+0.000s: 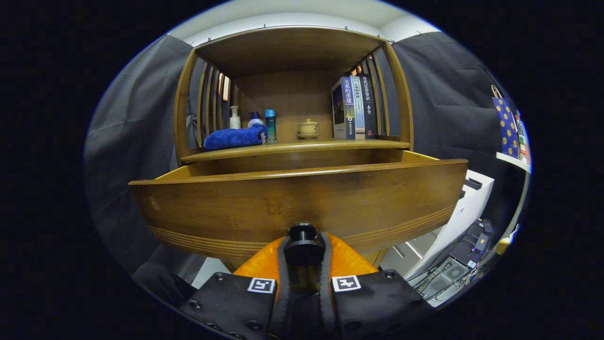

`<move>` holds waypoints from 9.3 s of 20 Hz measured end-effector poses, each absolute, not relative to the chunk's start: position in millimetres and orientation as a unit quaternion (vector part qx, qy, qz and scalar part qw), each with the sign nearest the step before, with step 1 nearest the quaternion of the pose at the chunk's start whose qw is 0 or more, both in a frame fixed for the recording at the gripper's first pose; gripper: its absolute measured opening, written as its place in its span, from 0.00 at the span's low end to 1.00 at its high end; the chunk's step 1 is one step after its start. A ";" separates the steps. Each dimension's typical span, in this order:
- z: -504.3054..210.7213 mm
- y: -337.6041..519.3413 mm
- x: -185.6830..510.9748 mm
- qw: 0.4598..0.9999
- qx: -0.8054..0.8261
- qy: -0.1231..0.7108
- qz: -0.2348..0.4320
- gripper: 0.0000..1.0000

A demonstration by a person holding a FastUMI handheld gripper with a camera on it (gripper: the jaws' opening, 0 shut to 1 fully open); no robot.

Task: Pull open the drawer, take out the items inside it, and place them on the countertop above the cabinet.

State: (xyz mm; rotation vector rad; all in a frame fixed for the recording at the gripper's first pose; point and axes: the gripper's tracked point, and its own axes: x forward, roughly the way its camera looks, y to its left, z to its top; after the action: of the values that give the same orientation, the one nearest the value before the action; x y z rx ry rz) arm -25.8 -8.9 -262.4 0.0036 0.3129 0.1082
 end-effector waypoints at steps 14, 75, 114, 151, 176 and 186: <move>-205.0 8.5 -38.2 0.987 0.011 0.143 0.075 0.97; -145.6 24.0 108.7 0.841 -0.055 0.530 0.097 0.46; -100.5 54.2 325.8 0.896 -0.025 0.442 0.034 0.55; -106.7 -13.5 18.8 0.993 0.021 0.107 0.055 0.99; -167.9 3.7 31.9 0.987 -0.035 0.144 0.064 0.97; -165.5 10.2 78.6 0.989 -0.021 0.139 0.056 0.96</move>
State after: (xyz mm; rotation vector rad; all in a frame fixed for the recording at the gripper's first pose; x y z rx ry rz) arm 78.6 10.2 -165.5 -0.0414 0.2788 0.1128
